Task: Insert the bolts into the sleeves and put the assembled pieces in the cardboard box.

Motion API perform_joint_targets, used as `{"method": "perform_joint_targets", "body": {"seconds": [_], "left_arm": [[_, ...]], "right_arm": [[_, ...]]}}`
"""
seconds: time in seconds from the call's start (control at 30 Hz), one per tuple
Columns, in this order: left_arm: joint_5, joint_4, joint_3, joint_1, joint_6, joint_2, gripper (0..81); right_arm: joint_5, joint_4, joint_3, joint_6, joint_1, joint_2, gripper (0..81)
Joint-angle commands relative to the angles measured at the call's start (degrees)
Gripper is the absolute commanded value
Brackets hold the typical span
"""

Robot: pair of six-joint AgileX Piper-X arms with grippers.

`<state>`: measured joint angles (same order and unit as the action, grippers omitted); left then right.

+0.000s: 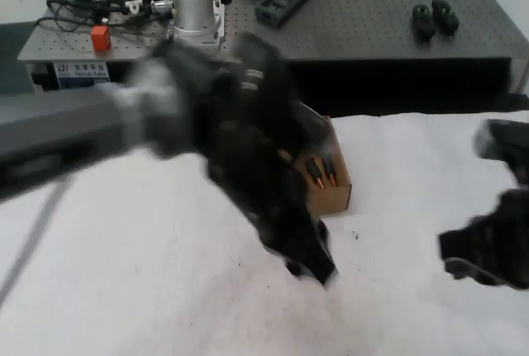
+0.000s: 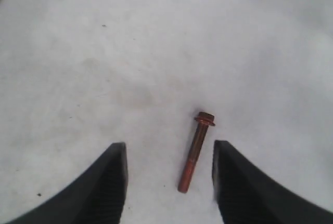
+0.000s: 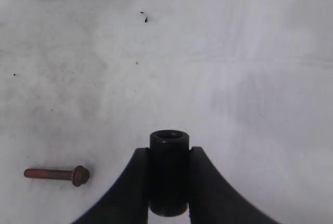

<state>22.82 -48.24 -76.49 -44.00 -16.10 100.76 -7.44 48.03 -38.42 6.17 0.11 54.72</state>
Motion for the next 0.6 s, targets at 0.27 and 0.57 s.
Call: {"method": "perform_joint_targets", "body": {"seconds": [0.27,0.57], "left_arm": [[-13.16,-9.77,-8.4,-9.54,-9.66,12.41,36.9],[-13.16,-3.73,-8.4,-10.81,-9.66,12.47,34.2]], "right_arm": [[-2.59,4.75,0.35,-2.62,-4.11,-6.38,1.5],[-2.59,5.63,0.35,-4.12,-4.11,-6.72,1.5]]}}
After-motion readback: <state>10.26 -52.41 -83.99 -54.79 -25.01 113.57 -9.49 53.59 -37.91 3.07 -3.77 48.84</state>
